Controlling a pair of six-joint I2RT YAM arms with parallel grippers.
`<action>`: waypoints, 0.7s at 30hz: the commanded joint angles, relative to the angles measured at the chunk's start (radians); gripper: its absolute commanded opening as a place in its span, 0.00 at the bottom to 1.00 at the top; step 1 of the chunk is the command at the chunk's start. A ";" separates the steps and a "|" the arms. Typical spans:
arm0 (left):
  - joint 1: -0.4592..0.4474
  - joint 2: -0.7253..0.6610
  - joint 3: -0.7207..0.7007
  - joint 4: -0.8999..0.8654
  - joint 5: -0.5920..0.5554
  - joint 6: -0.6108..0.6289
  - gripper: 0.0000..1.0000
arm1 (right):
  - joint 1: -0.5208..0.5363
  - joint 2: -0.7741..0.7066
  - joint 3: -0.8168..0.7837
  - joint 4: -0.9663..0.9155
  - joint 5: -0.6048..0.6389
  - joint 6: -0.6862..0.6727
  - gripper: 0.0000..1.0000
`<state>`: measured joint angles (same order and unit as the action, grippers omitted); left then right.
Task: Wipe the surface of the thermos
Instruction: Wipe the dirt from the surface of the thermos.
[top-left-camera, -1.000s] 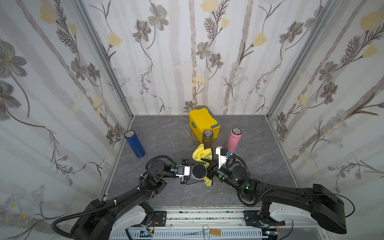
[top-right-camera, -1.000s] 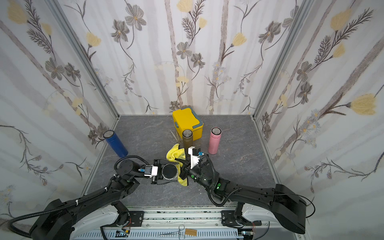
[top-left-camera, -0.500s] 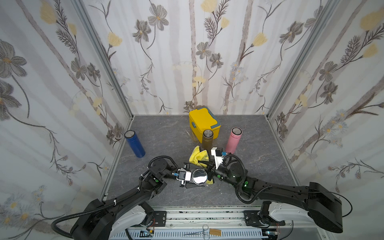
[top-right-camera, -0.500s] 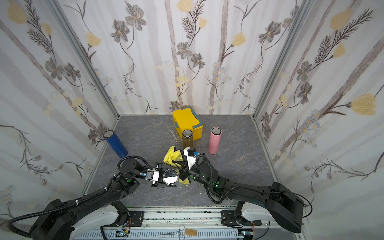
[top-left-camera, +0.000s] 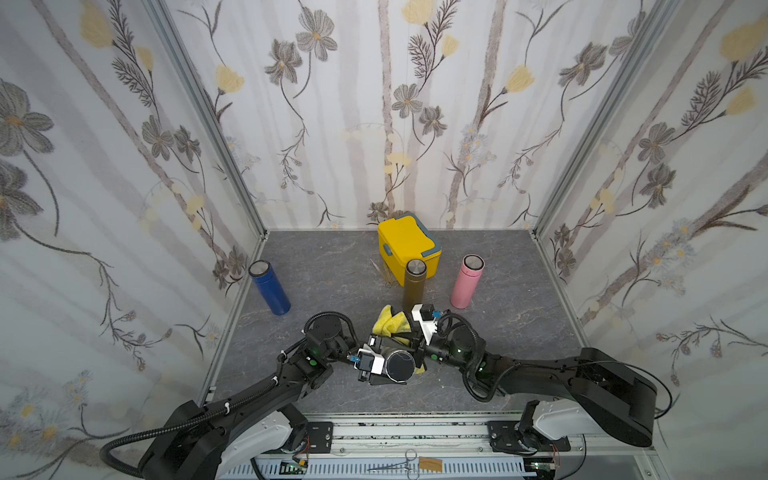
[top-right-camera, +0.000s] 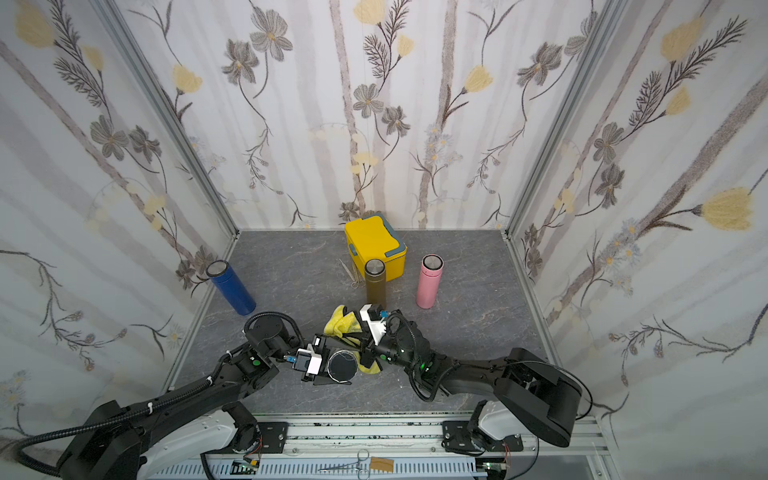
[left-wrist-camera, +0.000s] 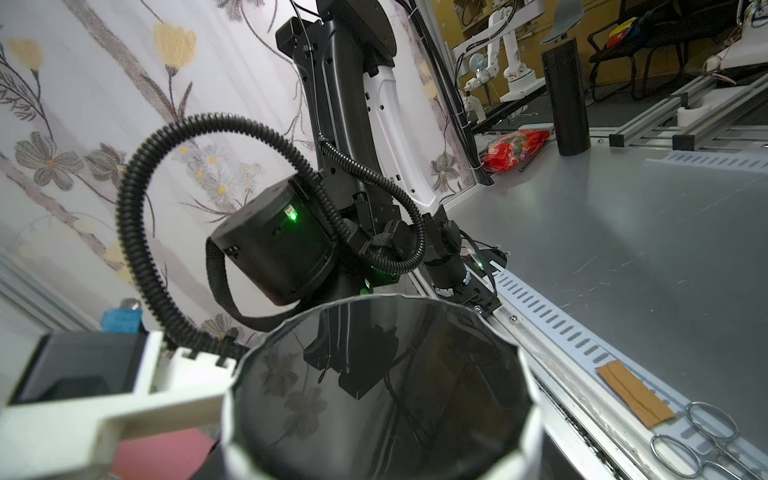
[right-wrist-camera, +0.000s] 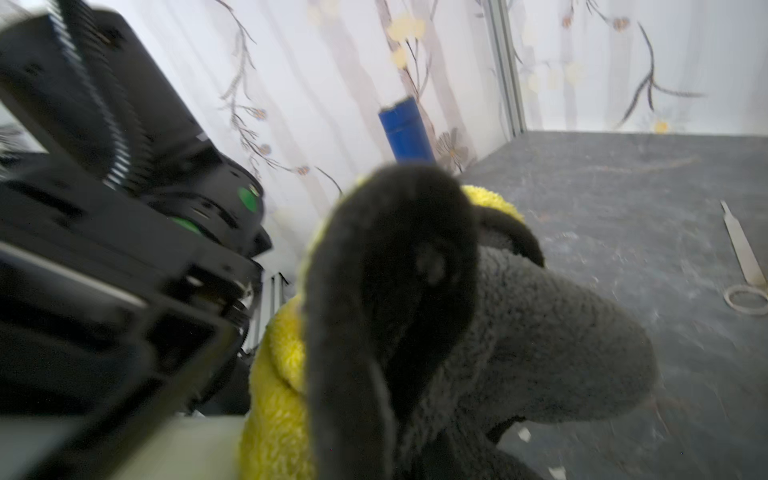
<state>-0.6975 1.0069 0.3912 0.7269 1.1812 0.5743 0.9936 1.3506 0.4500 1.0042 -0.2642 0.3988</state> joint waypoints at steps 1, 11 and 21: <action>0.000 -0.016 -0.005 0.054 0.004 0.057 0.00 | -0.004 -0.037 0.026 0.019 -0.090 -0.025 0.00; -0.008 -0.029 -0.010 0.045 0.007 0.069 0.00 | -0.030 0.195 -0.075 0.361 -0.206 0.113 0.00; -0.014 -0.036 -0.012 0.042 0.009 0.076 0.00 | -0.030 0.034 -0.012 0.187 -0.226 0.072 0.00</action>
<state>-0.7116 0.9722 0.3756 0.7189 1.1999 0.6319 0.9569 1.3705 0.4370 1.2003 -0.4423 0.4770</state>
